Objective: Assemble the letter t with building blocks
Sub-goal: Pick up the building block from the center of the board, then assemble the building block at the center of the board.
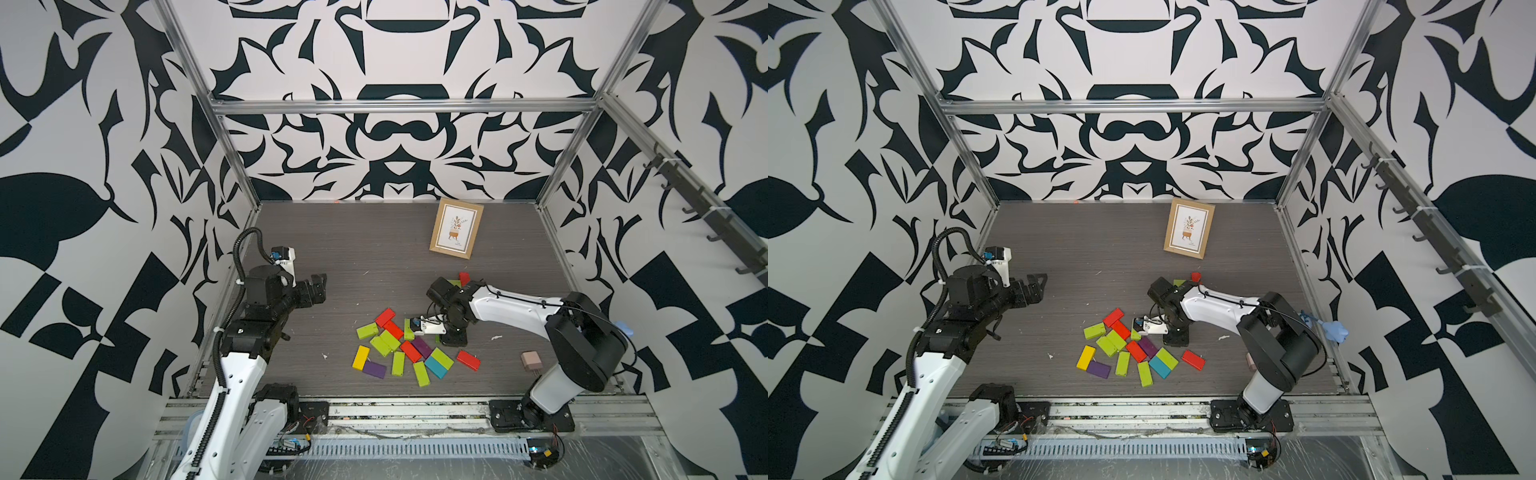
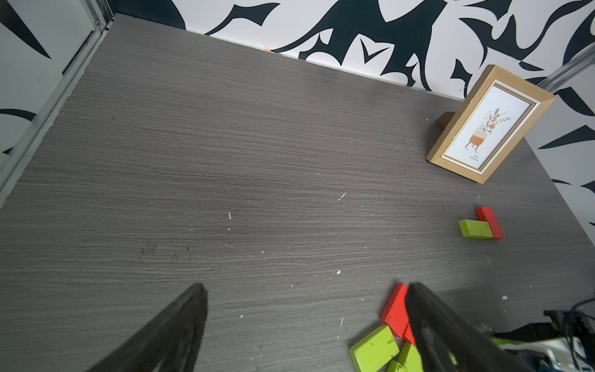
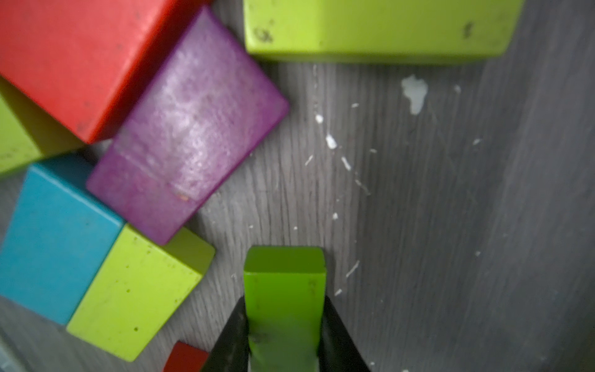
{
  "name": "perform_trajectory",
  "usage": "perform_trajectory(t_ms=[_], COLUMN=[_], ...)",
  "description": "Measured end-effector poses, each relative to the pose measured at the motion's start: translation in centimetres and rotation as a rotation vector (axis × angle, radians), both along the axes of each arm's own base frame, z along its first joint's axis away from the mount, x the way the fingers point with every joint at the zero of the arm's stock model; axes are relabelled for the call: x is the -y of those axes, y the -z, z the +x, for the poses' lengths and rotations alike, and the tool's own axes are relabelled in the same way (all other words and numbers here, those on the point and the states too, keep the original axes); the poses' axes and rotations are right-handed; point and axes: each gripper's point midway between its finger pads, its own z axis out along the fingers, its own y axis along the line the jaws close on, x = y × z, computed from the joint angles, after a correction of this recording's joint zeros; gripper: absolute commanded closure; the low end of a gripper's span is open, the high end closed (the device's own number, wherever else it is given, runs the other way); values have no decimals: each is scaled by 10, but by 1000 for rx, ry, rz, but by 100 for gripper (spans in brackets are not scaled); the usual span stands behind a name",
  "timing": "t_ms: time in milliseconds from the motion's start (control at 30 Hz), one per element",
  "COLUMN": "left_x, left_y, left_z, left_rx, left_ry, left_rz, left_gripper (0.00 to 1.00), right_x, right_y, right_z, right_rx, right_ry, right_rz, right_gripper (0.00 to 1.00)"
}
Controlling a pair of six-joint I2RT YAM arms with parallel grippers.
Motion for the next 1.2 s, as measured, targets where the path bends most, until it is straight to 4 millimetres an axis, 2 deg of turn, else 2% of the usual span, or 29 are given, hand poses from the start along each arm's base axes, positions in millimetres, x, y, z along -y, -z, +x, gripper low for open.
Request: perform_trajectory(t_ms=[133, 233, 467, 533, 600, 767, 1200], left_x=[0, 0, 0, 0, 1, 2, 12], left_y=[0, 0, 0, 0, -1, -1, -8], left_z=[0, 0, 0, 0, 0, -1, 1], left_rx=[0, 0, 0, 1, 2, 2, 35], left_ry=[0, 1, 1, 1, 3, 12, 59], left_rz=[1, 0, 0, -1, -2, -8, -42], left_gripper=[0, 0, 0, 0, 0, 0, 0], right_x=[6, 17, 54, 66, 80, 102, 136], right_y=[-4, -17, -70, -79, -85, -82, -66], right_z=[6, 20, 88, 104, 119, 144, 165], right_rx=[10, 46, 209, 244, 263, 273, 230], right_ry=[12, 48, 164, 188, 212, 210, 28], right_rz=[7, 34, 77, 67, 50, -10, -165], right_gripper=[81, 84, 93, 99, 100, 100, 100])
